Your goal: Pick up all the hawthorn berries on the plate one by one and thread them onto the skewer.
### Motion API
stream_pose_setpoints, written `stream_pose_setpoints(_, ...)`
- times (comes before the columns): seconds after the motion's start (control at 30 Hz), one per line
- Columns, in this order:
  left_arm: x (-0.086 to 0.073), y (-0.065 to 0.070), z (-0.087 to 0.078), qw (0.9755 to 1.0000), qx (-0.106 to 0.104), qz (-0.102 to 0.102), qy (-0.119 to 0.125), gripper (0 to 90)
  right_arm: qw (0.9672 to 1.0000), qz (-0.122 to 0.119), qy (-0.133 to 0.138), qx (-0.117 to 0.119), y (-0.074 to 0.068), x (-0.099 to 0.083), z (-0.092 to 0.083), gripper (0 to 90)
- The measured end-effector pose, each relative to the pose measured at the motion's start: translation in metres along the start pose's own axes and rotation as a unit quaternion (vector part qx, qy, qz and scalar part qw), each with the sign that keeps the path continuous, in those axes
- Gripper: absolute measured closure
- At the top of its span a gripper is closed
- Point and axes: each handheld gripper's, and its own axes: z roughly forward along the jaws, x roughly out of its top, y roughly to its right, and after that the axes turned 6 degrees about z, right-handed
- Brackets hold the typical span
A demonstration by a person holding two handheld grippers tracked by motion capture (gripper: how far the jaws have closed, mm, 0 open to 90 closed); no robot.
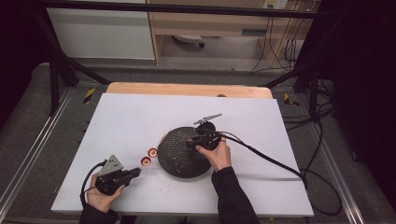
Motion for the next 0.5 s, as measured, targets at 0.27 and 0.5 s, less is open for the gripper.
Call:
stream_pose_setpoints(0.27, 0.002, 0.004, 0.003, 1.0000, -0.004, 0.003, 0.002, 88.1, 0.9975, 0.035, 0.059, 0.017, 0.008, -0.025, -0.006, 62.1)
stream_pose_setpoints(0.5, 0.004, 0.009, 0.005, 1.0000, -0.008, 0.001, 0.005, 88.1, 0.9895, 0.070, 0.120, 0.040, 0.011, -0.044, -0.011, 62.0)
